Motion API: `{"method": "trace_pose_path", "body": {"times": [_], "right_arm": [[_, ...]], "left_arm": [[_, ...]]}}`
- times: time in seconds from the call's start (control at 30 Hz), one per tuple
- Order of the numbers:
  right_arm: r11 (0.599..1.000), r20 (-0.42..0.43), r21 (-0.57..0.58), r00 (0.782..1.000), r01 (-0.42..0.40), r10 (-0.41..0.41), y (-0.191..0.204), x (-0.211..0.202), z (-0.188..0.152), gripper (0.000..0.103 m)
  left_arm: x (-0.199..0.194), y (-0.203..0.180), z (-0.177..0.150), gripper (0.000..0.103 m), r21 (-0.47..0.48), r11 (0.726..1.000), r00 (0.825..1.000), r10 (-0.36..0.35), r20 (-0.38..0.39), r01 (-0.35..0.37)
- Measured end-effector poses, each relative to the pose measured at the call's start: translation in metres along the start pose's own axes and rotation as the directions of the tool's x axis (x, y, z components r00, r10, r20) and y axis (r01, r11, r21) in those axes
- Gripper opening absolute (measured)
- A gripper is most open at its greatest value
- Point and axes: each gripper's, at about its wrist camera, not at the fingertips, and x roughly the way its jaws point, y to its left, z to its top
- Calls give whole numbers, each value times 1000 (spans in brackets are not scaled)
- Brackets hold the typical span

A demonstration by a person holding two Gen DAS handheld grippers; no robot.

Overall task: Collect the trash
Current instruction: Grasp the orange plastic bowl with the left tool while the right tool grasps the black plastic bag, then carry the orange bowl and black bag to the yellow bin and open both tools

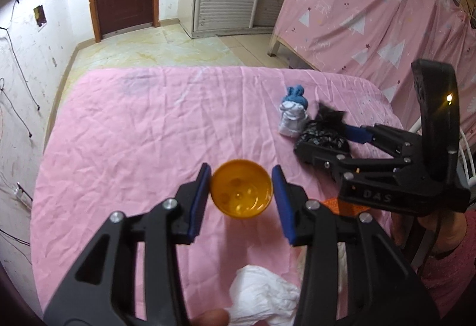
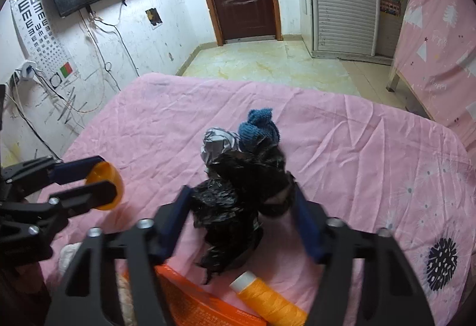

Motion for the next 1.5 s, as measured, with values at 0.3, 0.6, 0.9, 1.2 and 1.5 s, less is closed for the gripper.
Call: {"method": "trace_pose_path", "body": {"times": [0.3, 0.6, 0.9, 1.2, 1.5], "right_arm": [[1000, 50, -7, 998, 29, -29, -2, -15, -2, 25], [999, 140, 10, 989, 44, -45, -14, -52, -5, 26], [994, 239, 89, 967, 67, -87, -57, -101, -18, 26], [981, 310, 178, 943, 72, -125, -107, -142, -36, 26], [942, 329, 287, 905, 175, -269, -160, -177, -72, 26]], "left_arm": [[-8, -2, 1, 40, -1, 1000, 1000, 13, 15, -13], [-24, -24, 13, 40, 33, 999, 998, 28, 58, -30], [-31, -66, 28, 40, 96, 995, 995, 18, 93, -27], [-30, -112, 40, 40, 153, 988, 994, -3, 106, -14], [-22, -166, 47, 40, 223, 975, 993, -50, 103, 26]]}}
